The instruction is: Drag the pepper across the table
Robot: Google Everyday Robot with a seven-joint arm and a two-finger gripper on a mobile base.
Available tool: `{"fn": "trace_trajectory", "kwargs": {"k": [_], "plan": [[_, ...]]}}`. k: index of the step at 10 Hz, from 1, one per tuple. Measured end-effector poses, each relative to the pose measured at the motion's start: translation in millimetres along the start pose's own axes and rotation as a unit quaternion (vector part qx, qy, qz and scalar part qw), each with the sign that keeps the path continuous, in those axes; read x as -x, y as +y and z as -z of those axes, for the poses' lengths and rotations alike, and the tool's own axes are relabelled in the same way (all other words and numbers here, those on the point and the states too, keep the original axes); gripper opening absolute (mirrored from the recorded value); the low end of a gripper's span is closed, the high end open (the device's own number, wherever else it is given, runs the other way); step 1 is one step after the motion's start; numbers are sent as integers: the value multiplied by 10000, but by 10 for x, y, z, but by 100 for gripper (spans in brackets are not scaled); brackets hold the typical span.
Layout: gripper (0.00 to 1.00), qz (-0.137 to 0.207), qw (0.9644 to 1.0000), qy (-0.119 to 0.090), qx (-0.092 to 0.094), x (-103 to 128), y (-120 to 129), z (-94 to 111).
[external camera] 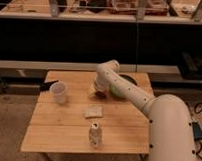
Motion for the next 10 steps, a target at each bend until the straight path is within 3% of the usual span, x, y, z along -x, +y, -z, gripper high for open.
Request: {"fn": "trace_trajectory", "kwargs": {"k": [2,6,10], "plan": [[44,-82,10000,-15,-22,25,-6,-23],[44,-237,9997,-61,-48,110,9,-24],[44,-342,9994,-19,-104,269,-19,107]]}}
